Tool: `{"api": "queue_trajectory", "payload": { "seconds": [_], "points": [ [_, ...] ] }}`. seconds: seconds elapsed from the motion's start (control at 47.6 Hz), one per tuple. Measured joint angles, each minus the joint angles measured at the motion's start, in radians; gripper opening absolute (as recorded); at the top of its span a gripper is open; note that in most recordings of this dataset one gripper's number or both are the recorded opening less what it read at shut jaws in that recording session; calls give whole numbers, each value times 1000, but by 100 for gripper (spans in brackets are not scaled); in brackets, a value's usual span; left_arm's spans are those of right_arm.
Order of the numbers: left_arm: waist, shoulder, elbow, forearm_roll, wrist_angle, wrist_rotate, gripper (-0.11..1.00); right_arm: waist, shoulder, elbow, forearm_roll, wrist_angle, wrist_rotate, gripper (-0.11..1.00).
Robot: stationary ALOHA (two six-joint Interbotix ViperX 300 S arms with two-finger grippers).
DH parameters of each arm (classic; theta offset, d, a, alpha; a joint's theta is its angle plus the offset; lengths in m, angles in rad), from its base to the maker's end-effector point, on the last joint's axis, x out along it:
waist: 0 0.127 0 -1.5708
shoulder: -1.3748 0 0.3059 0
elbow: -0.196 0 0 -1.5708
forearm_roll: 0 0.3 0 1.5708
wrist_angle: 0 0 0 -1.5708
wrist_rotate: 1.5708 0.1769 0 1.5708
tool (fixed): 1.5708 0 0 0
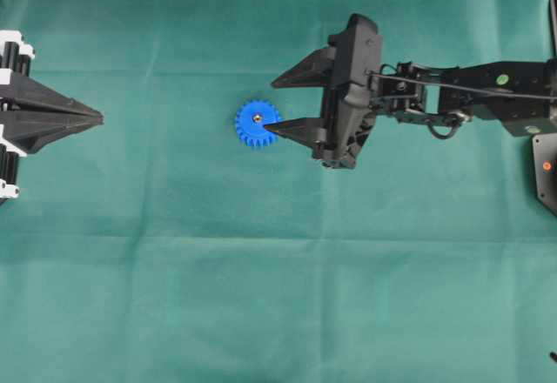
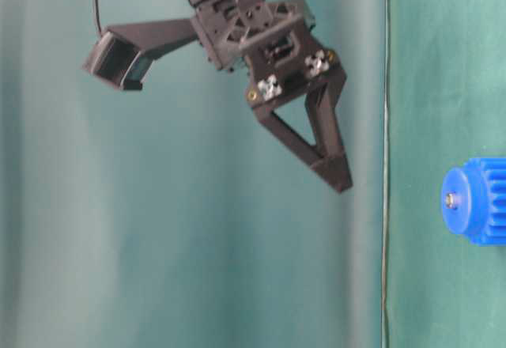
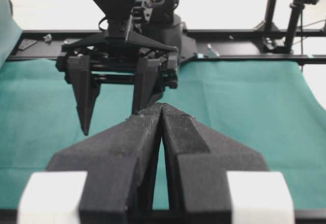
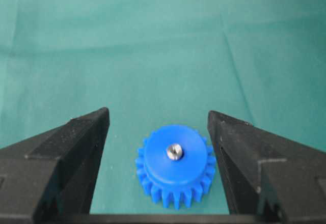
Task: Insert the shaft placed at a random location into the center hole of the small gear at another random location.
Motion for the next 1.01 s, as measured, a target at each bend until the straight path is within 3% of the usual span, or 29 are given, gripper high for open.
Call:
{"api": "queue_trajectory", "payload": {
  "seconds": [0.546, 1.008],
  "points": [
    [0, 0, 0, 0, 0, 0, 0, 2, -224, 213, 2, -43, 0, 78],
    [0, 0, -2, 0, 0, 0, 0, 2, -285, 250, 0, -60, 0, 78]
  ]
}}
